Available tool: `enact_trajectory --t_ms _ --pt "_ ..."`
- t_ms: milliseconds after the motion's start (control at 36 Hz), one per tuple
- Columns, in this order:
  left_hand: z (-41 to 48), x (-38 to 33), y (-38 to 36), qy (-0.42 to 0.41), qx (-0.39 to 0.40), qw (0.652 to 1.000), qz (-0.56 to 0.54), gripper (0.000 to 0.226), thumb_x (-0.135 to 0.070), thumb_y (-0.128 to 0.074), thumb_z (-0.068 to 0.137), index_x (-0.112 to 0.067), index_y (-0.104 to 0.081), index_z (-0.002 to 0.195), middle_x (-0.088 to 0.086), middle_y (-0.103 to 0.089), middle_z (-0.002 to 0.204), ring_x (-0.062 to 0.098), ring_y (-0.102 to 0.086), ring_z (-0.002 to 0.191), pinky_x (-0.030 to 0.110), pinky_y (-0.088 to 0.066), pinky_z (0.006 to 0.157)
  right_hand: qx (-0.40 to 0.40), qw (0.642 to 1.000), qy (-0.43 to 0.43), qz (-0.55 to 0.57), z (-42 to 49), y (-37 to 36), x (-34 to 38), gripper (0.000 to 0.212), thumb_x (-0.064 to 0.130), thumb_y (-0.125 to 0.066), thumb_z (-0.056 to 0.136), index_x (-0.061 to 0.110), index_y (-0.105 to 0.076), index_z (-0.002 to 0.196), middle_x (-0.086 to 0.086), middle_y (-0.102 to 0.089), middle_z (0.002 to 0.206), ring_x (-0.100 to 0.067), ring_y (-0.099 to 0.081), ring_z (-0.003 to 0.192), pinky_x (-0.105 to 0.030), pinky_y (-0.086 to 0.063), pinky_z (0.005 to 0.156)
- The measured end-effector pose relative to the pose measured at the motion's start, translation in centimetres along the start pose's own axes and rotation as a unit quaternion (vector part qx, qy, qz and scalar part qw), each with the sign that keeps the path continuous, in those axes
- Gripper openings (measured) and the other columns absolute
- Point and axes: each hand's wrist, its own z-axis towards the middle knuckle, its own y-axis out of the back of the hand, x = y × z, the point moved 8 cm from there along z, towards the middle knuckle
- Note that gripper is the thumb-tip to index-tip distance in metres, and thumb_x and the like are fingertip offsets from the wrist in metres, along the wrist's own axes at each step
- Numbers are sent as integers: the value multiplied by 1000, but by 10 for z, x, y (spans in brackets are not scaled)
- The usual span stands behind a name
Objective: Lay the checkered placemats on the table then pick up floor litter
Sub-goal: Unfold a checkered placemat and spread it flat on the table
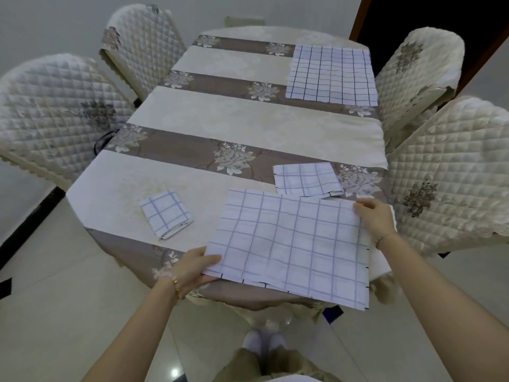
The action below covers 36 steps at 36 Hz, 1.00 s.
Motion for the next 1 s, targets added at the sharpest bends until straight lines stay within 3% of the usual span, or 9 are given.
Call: enact_trajectory --t_ms 167,222,278,333,444,583,778,861,1000 --pt "-25 -14 -9 -85 -22 995 -37 21 5 -58 86 -4 -67 104 18 -73 100 29 -70 90 35 -55 81 -42 950 224 -216 -44 -5 51 32 8 -61 88 0 -60 119 -20 -57 123 -36 -46 120 -36 -33 103" --pt "-34 -23 -14 -114 -40 992 -47 16 0 -64 84 -10 -70 95 14 -74 97 29 -68 90 42 -51 84 26 965 223 -137 -72 -23 62 32 12 -63 88 5 -61 119 -12 -59 122 -26 -51 116 -28 -38 95" --pt "-42 -32 -20 -135 -60 988 -54 12 -4 -69 81 -15 -70 86 6 -76 92 17 -71 82 30 -56 72 139 965 213 -59 -109 -52 70 33 19 -67 86 17 -59 118 1 -60 121 -13 -53 111 -23 -40 91" --pt "-49 -41 -31 -157 -64 984 -50 11 -5 -71 79 -13 -71 87 8 -76 91 15 -71 76 22 -56 59 236 940 236 -67 -150 -83 78 41 29 -70 82 28 -56 120 12 -57 122 -2 -50 113 -18 -38 95" --pt "-62 -56 -50 -205 -66 976 -36 15 -7 -72 78 -9 -72 93 6 -76 88 16 -72 80 23 -57 67 321 910 249 -85 -196 -123 77 52 39 -74 76 31 -55 124 18 -54 122 5 -49 113 -12 -38 94" --pt "-72 -68 -57 -236 -69 969 -12 12 -6 -73 77 -9 -72 89 0 -75 82 9 -71 74 18 -55 63 274 927 257 -22 -199 -119 85 15 35 -67 84 22 -70 88 10 -68 85 -2 -61 83 -20 -49 77" --pt "-79 -81 -42 -246 -38 969 -5 20 -1 -73 74 -18 -75 84 3 -77 89 17 -73 83 27 -59 69 250 939 233 45 -164 -88 97 20 11 -61 87 20 -70 71 7 -61 61 2 -47 59 -11 -36 56" --pt "-81 -85 -22 -243 -41 969 -14 12 -8 -72 77 -13 -76 88 9 -76 93 21 -72 87 32 -58 76 207 953 215 55 -137 -67 97 20 14 -64 87 6 -66 68 -1 -49 60 -7 -41 59 -21 -31 56" --pt "-76 -95 25 -210 -78 971 -85 11 -8 -61 87 -8 -70 80 -2 -72 66 8 -67 61 15 -53 55 150 970 175 74 -90 -31 89 40 13 -65 87 -2 -41 59 -2 -25 54 -6 -25 46 -18 -25 48"
